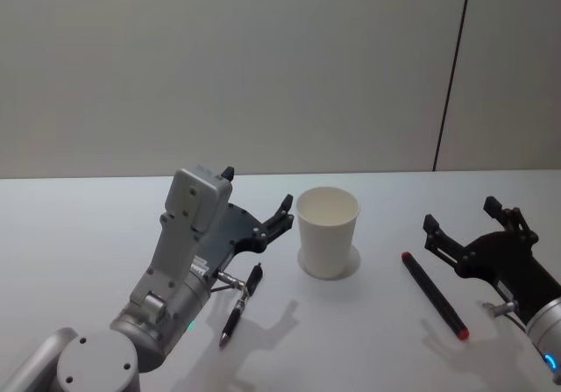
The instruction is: Place the pen into the pen holder.
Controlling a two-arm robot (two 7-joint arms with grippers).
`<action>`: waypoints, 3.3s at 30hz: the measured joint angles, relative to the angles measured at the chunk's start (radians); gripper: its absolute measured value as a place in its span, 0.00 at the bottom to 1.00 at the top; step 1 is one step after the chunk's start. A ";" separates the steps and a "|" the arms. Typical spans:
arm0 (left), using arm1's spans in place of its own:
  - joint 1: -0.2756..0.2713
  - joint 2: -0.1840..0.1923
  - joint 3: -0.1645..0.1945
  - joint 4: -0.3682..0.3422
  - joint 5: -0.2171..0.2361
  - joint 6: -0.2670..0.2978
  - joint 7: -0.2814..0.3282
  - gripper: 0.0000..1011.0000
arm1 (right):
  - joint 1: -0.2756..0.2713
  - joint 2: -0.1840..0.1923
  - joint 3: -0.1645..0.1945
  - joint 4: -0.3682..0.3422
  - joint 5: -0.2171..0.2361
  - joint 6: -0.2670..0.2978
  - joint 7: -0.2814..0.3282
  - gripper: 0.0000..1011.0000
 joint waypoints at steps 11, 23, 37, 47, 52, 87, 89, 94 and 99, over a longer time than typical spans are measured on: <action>0.000 0.000 0.000 0.000 0.000 0.000 0.000 0.99 | 0.000 0.000 0.000 0.000 0.000 0.000 0.000 0.99; 0.000 0.000 0.000 0.000 0.000 0.000 0.000 0.99 | 0.000 0.000 0.000 0.000 0.000 0.000 0.000 0.99; 0.000 0.000 0.000 0.000 0.000 0.000 0.000 0.99 | 0.000 0.000 0.000 0.000 0.000 0.000 0.000 0.99; 0.000 0.000 0.000 0.000 0.000 0.000 0.000 0.99 | -0.002 0.006 0.005 -0.007 0.007 0.006 0.005 0.99; 0.000 0.000 0.000 0.000 0.000 0.000 0.000 0.99 | -0.006 0.014 0.014 -0.019 0.027 0.023 0.009 0.99; 0.000 0.000 0.000 0.000 0.000 0.000 0.000 0.99 | 0.077 0.024 0.045 -0.043 0.104 0.348 0.042 0.99; 0.000 0.000 0.000 0.000 0.000 0.000 0.000 0.99 | 0.089 0.019 0.043 -0.037 0.104 0.370 0.046 0.99; 0.000 0.000 0.000 0.000 0.000 0.000 0.000 0.99 | 0.112 0.010 0.040 -0.023 0.104 0.419 0.054 0.99; 0.000 0.000 0.000 0.000 0.000 0.000 0.000 0.99 | 0.141 -0.001 0.038 -0.004 0.109 0.480 0.063 0.99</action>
